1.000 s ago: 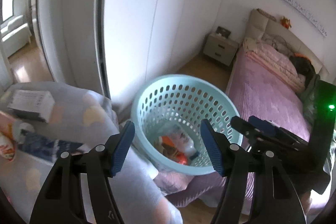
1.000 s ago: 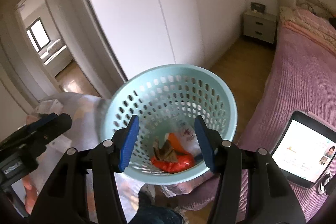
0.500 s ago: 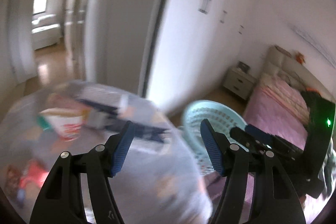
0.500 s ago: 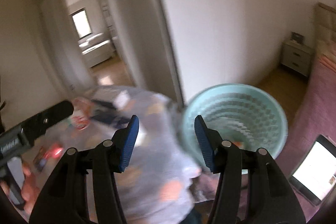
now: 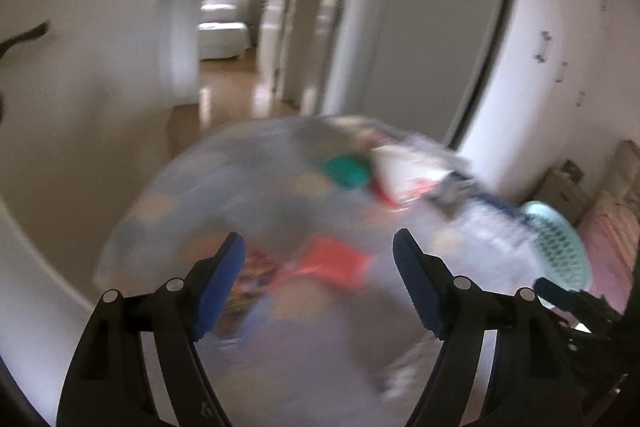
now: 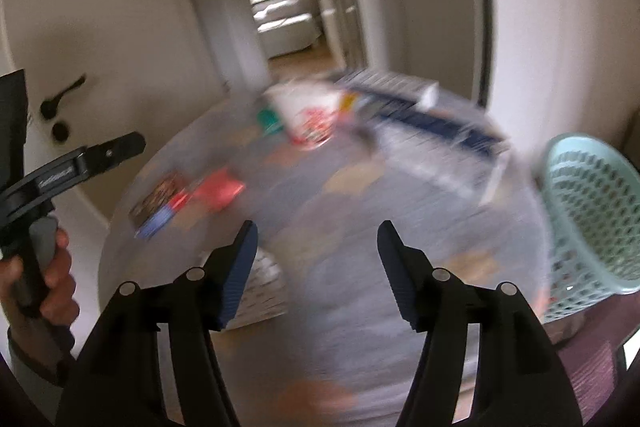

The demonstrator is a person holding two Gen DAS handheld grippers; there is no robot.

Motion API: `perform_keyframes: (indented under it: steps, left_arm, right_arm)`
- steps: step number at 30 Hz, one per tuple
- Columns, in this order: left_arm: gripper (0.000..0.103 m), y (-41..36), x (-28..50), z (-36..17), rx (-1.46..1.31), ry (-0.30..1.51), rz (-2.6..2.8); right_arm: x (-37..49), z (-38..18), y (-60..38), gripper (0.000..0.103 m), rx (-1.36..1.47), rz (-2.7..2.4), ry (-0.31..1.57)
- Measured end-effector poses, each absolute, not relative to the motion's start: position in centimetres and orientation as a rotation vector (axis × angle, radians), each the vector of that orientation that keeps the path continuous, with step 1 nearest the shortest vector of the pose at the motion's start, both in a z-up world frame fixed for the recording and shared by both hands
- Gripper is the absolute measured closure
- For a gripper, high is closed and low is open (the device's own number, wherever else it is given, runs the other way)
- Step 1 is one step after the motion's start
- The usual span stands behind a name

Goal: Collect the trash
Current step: 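Grasp the card box with the left tool while the right tool grasps the white dotted paper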

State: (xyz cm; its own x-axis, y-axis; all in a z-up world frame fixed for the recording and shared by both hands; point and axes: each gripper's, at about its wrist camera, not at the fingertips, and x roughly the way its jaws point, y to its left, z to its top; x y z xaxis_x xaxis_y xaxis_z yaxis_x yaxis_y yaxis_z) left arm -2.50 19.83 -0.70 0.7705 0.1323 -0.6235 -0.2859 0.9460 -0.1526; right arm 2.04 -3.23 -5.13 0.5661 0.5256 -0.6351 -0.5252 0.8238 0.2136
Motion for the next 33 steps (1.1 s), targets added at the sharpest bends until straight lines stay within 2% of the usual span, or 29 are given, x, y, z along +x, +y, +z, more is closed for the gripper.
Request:
perform_keyframes:
  steps: [2,5,10,18,22,33]
  left_arm:
    - [0.021,21.7,-3.1,-1.9,-0.258,0.686,0.254]
    - [0.021,23.8,-3.5,-3.7,-0.256,0.736,0.283]
    - [0.021,25.3,-3.0,-6.5,-0.250,0.804,0.274]
    - [0.021,25.6,-2.0,-8.4,-0.245,0.845,0.281]
    - [0.025,25.1,-1.6,-8.5,-0.216,0.856,0.280]
    - [0.027,24.4,-1.4,-8.5,-0.185,0.864,0.306]
  right_arm:
    - [1.6,-6.0,-1.9,0.042,-0.032,0.643,0.765]
    - [1.2,-7.2,-0.1,0.038,-0.076,0.667,0.789]
    - [2.6,-7.8,1.2,0.037,-0.113,0.711,0.826]
    - [6.3,-8.3,3.9,0.037,-0.116,0.888,0.923]
    - [6.3,-9.1,4.4,0.044,-0.137,0.985,0.965]
    - [1.3,-9.2,1.7,0.050,-0.296,1.078,0.905]
